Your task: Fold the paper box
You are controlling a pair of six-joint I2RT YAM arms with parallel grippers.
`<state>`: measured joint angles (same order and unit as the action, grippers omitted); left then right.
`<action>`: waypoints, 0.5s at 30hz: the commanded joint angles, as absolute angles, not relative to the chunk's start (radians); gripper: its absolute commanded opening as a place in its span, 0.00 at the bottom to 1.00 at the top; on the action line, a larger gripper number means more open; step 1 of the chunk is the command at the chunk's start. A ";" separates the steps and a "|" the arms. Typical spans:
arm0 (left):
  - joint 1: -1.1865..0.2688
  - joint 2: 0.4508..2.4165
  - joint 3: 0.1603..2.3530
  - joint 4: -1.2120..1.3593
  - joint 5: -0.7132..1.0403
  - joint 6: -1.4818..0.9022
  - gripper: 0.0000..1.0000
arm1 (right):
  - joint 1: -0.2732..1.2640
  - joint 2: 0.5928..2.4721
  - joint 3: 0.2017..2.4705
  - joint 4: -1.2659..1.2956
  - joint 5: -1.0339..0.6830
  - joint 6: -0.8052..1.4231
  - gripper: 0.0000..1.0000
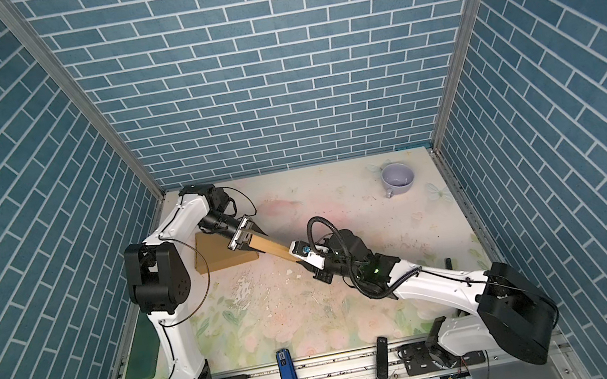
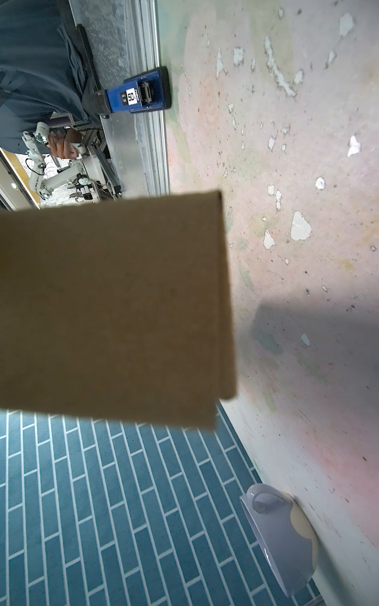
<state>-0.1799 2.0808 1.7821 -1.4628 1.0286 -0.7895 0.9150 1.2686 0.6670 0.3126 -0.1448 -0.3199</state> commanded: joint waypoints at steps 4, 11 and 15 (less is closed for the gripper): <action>-0.095 1.982 1.730 -1.195 0.914 -0.865 0.33 | 0.887 1.192 0.690 0.185 -0.150 -0.357 0.20; -0.012 1.766 1.638 -0.993 0.592 -0.790 0.34 | 0.880 1.119 0.692 -0.003 -0.208 -0.319 0.19; -0.012 1.677 1.637 -0.982 0.489 -0.672 0.36 | 0.880 1.083 0.700 -0.099 -0.223 -0.298 0.18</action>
